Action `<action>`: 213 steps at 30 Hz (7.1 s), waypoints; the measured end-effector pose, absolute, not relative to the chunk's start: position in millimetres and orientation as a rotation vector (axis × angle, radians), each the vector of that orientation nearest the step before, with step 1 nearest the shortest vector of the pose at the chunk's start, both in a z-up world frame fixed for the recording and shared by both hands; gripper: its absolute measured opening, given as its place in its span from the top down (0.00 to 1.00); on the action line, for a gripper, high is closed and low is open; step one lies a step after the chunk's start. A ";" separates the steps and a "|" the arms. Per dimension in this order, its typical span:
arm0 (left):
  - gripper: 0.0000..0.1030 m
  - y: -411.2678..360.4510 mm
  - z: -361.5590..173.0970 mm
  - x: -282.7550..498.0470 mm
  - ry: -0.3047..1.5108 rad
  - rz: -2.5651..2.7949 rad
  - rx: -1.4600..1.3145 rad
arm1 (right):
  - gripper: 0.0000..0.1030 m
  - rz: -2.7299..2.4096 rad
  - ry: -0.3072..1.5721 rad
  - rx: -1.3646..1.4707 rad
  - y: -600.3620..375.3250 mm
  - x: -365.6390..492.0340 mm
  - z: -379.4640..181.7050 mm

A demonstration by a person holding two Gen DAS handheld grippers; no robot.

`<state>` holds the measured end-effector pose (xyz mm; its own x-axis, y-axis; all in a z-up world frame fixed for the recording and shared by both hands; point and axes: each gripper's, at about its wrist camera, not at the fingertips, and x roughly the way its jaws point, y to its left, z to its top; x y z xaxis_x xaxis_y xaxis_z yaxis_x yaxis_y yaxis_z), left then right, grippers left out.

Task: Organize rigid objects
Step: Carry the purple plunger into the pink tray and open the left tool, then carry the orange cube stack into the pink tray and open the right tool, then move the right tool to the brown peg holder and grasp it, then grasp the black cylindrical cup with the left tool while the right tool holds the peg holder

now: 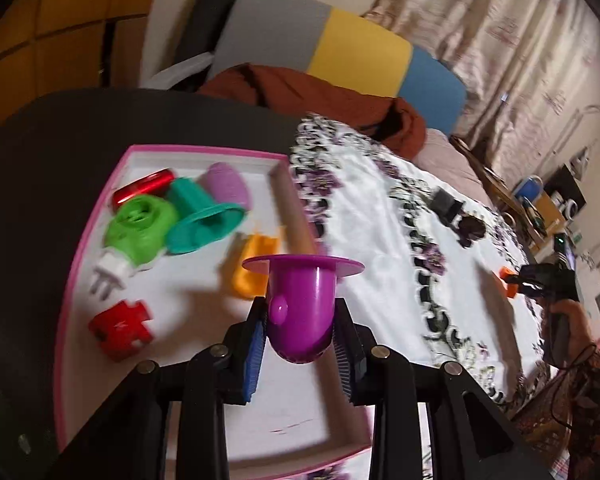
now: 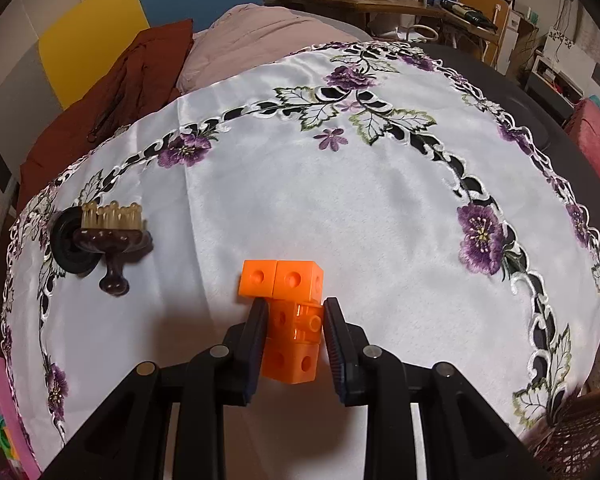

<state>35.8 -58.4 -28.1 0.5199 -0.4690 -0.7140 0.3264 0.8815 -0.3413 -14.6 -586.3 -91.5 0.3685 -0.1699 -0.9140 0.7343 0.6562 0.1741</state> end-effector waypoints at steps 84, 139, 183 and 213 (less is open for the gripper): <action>0.02 27.3 -27.7 -6.1 0.809 -0.322 -0.289 | 0.60 0.206 1.024 0.219 -209.5 -7.0 -62.5; 0.02 21.0 -34.5 -4.7 0.846 -0.322 -0.290 | 0.71 0.186 0.926 0.376 -196.1 12.5 -24.5; 0.00 -173.8 -3.0 10.9 0.875 -0.666 -0.050 | 0.66 -0.285 0.968 0.680 -526.8 67.0 -86.3; 0.00 -211.8 -13.7 4.1 0.905 -0.685 -0.011 | 0.87 -0.339 0.919 0.837 -572.6 46.2 -81.0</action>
<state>4.1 -211.8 -13.7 0.4223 -0.5518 -0.7192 0.5431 0.7892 -0.2867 46.2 -572.6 -81.0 0.5831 0.0818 -0.8083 0.5869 0.6456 0.4887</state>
